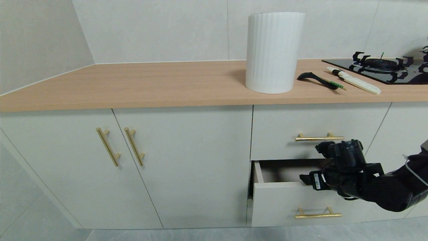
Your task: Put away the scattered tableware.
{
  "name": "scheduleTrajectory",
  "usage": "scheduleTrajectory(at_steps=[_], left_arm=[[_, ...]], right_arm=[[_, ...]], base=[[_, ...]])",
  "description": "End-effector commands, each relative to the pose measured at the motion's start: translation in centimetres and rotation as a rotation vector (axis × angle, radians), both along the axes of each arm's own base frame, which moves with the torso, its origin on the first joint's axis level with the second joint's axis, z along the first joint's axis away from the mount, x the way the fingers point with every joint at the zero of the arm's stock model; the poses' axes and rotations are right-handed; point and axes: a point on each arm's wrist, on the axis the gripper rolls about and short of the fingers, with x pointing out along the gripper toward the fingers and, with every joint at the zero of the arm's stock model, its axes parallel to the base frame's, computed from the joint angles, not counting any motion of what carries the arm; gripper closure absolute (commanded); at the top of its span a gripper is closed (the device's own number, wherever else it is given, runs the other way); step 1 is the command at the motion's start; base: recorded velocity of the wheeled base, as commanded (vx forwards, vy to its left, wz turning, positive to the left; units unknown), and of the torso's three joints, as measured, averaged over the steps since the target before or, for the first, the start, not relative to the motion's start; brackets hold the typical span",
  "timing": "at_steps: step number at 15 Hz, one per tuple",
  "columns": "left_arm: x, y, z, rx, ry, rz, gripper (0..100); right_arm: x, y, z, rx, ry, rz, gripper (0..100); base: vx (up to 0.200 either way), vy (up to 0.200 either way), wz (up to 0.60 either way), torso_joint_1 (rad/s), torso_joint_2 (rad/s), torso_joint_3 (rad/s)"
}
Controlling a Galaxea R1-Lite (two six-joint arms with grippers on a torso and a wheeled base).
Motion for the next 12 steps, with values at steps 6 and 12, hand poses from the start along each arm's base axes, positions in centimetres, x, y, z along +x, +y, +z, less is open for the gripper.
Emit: scheduleTrajectory(at_steps=[6, 12], left_arm=[[0.0, 0.0, 0.0, 0.0, 0.0, 0.0, 0], [0.0, 0.0, 0.0, 0.0, 0.0, 0.0, 0]], right_arm=[[-2.4, -0.1, 1.3, -0.078, 0.151, 0.048, 0], [-4.8, 0.1, 2.4, -0.148, 0.314, 0.104, 0]], base=[[0.0, 0.0, 0.0, 0.0, 0.0, 0.0], [0.0, 0.0, 0.0, 0.0, 0.0, 0.0]])
